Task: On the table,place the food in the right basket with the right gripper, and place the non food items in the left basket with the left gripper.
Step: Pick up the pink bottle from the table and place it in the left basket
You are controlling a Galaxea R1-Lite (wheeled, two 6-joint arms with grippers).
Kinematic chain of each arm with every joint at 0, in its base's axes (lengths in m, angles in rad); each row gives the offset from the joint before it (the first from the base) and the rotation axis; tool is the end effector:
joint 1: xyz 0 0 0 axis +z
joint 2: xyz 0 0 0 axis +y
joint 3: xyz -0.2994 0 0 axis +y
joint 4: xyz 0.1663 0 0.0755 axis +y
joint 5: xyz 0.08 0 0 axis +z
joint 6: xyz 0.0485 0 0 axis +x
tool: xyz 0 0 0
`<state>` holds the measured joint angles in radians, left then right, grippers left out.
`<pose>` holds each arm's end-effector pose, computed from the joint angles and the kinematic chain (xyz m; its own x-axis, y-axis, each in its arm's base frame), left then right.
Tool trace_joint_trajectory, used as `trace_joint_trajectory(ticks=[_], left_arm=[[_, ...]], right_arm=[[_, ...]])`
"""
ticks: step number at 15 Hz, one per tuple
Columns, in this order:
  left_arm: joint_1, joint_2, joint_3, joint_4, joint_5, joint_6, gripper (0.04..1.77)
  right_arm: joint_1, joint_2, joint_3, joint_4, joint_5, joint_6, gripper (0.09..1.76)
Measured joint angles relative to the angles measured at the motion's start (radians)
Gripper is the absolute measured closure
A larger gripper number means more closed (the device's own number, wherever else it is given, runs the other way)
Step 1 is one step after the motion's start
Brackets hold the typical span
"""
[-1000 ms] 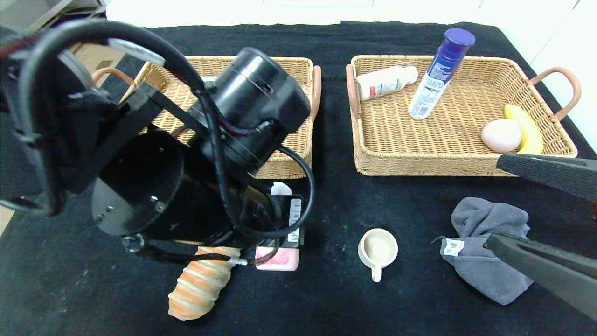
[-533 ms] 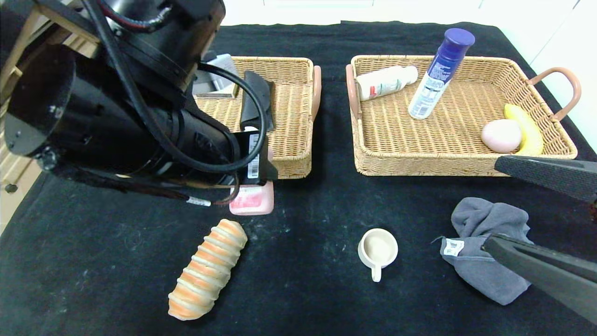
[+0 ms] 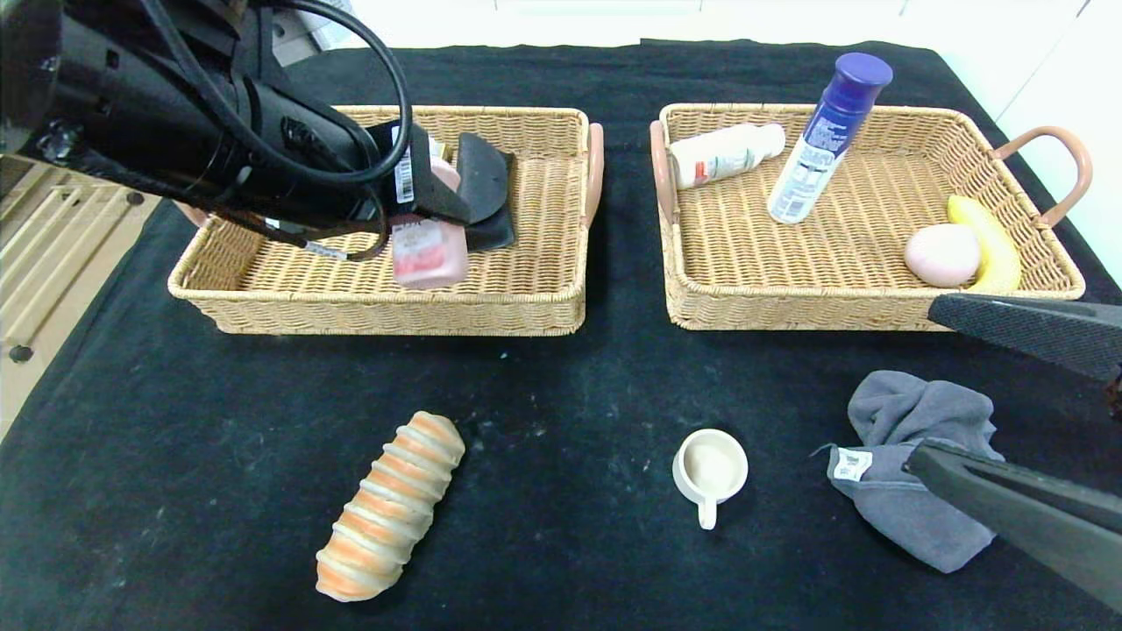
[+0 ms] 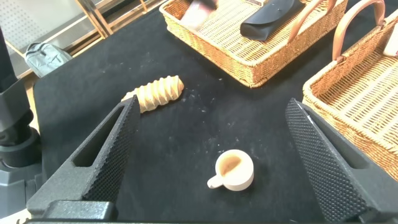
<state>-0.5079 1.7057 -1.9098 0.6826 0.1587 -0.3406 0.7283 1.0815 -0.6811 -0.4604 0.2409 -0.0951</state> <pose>0.2670 -0.1399 0.3454 0.8427 -0.2882 -0.4547 0.2027 0.9523 -0.2279 0.1182 0.1209 0.2766 0.5647 0.8233 0.0582 -0.8161 0.5675 -0.1090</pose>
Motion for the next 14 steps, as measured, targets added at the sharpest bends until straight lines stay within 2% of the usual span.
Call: trace_joint_trajectory(ticks=[3, 8, 12, 14], left_arm=[[0.074, 0.035, -0.013, -0.127, -0.027, 0.046, 0.98], [0.174, 0.115, -0.019, -0.297, -0.03, 0.075, 0.98], [0.207, 0.168, -0.017, -0.41, -0.03, 0.114, 0.98], [0.209, 0.188, -0.016, -0.43, -0.027, 0.127, 0.98]], right_arm=[[0.002, 0.003, 0.005, 0.0, 0.0, -0.001, 0.14], [0.01, 0.008, 0.007, 0.0, -0.001, -0.001, 0.14], [0.011, 0.009, 0.008, 0.0, -0.001, -0.001, 0.14], [0.011, 0.01, 0.008, 0.0, -0.001, -0.001, 0.14]])
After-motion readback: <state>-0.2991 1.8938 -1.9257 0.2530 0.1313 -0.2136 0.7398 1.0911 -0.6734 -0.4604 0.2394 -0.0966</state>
